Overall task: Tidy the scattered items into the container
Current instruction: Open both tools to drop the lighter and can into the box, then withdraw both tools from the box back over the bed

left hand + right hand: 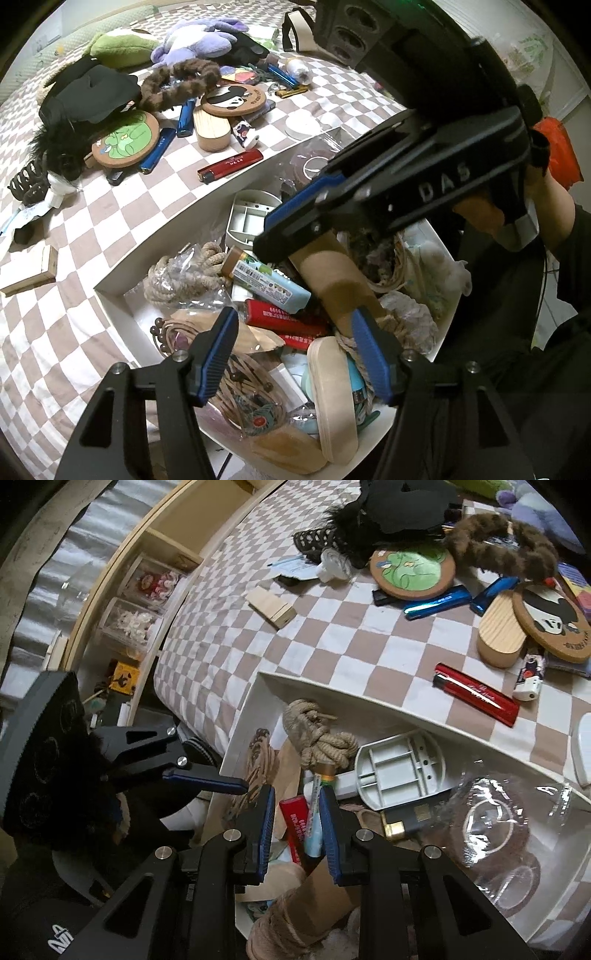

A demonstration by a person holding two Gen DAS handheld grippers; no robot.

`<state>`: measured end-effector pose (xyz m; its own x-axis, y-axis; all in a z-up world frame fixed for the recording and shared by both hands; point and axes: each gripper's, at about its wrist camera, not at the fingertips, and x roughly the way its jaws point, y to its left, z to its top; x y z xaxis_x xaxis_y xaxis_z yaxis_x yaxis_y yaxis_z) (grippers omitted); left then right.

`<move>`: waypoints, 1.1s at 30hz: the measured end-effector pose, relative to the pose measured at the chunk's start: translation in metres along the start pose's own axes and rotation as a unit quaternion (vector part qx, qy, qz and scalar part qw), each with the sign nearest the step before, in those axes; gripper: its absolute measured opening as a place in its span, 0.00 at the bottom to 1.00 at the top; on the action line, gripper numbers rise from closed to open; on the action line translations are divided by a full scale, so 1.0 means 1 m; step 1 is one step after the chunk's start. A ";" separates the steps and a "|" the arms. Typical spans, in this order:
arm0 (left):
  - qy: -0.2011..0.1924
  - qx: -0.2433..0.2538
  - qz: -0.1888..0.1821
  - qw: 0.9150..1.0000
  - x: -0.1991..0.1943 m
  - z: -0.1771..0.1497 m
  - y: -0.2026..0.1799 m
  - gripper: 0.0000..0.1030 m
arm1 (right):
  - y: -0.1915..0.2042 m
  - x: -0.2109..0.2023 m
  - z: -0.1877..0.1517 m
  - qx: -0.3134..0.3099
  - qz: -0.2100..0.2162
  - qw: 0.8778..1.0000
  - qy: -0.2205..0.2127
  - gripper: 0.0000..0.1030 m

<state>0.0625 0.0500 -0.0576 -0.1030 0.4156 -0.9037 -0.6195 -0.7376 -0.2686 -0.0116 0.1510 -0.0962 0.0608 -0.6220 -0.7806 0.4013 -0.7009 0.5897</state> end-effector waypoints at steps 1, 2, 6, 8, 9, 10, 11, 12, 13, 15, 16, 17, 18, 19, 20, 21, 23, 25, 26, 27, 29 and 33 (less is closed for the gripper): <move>0.000 0.000 0.001 1.000 0.000 0.001 0.000 0.62 | -0.001 -0.002 0.001 0.003 0.000 1.000 -0.003 0.24; 0.000 0.000 0.003 1.000 0.000 0.001 0.000 0.62 | -0.003 -0.005 0.002 0.006 0.000 1.000 -0.007 0.24; -0.003 0.001 0.016 1.000 0.000 0.004 0.000 0.75 | -0.005 -0.015 0.006 0.009 -0.011 1.000 -0.024 0.76; -0.007 -0.002 0.022 1.000 -0.001 0.007 0.001 0.79 | -0.005 -0.023 0.006 0.011 -0.032 0.998 -0.050 0.90; -0.009 -0.005 0.024 1.000 -0.001 0.008 0.002 0.79 | -0.006 -0.026 0.006 0.012 -0.035 0.998 -0.058 0.90; -0.010 -0.007 0.025 1.000 -0.002 0.009 0.003 0.79 | -0.006 -0.028 0.007 0.012 -0.035 0.997 -0.062 0.90; -0.012 -0.009 0.027 1.000 -0.002 0.010 0.004 0.79 | -0.008 -0.031 0.008 0.014 -0.035 0.997 -0.068 0.90; -0.013 -0.011 0.029 0.999 -0.003 0.010 0.006 0.79 | -0.010 -0.034 0.008 0.019 -0.036 0.996 -0.075 0.90; -0.014 -0.013 0.029 0.999 -0.003 0.011 0.007 0.79 | -0.012 -0.037 0.009 0.022 -0.039 0.996 -0.081 0.90; -0.017 -0.017 0.031 0.999 -0.004 0.013 0.008 0.79 | -0.016 -0.042 0.010 0.029 -0.048 0.994 -0.093 0.90; -0.018 -0.018 0.033 0.999 -0.004 0.014 0.008 0.79 | -0.018 -0.044 0.011 0.033 -0.052 0.993 -0.098 0.90; -0.018 -0.018 0.037 0.999 -0.004 0.015 0.008 0.79 | -0.019 -0.046 0.012 0.036 -0.054 0.993 -0.102 0.90; -0.019 -0.018 0.041 0.999 -0.005 0.016 0.008 0.79 | -0.021 -0.047 0.012 0.040 -0.054 0.992 -0.104 0.90; -0.021 -0.018 0.046 0.999 -0.005 0.017 0.008 0.79 | -0.023 -0.049 0.013 0.043 -0.054 0.992 -0.107 0.90; -0.023 -0.019 0.048 0.998 -0.006 0.018 0.008 0.79 | -0.024 -0.052 0.014 0.047 -0.052 0.991 -0.110 0.90; -0.027 -0.019 0.050 0.998 -0.006 0.019 0.009 0.79 | -0.025 -0.054 0.014 0.049 -0.051 0.991 -0.113 0.90; -0.042 -0.022 0.057 0.997 -0.009 0.021 0.009 0.79 | -0.025 -0.058 0.015 0.049 -0.048 0.991 -0.116 0.90; -0.052 -0.024 0.062 0.996 -0.011 0.023 0.011 0.79 | -0.025 -0.064 0.016 0.043 -0.057 0.989 -0.128 0.90; -0.057 -0.024 0.065 0.996 -0.011 0.024 0.011 0.79 | -0.024 -0.067 0.017 0.040 -0.062 0.988 -0.134 0.90; -0.063 -0.025 0.069 0.995 -0.012 0.025 0.012 0.79 | -0.023 -0.068 0.017 0.038 -0.069 0.987 -0.138 0.90; -0.069 -0.032 0.076 0.994 -0.013 0.028 0.015 0.86 | -0.022 -0.073 0.017 0.034 -0.080 0.985 -0.149 0.90; -0.085 -0.048 0.078 0.992 -0.017 0.033 0.024 0.99 | -0.025 -0.081 0.017 0.037 -0.076 0.982 -0.171 0.97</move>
<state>0.0240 0.0424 -0.0374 -0.3264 0.3699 -0.8698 -0.5096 -0.8439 -0.1677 -0.0420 0.2126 -0.0439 -0.3105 -0.5798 -0.7533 0.3133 -0.8106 0.4948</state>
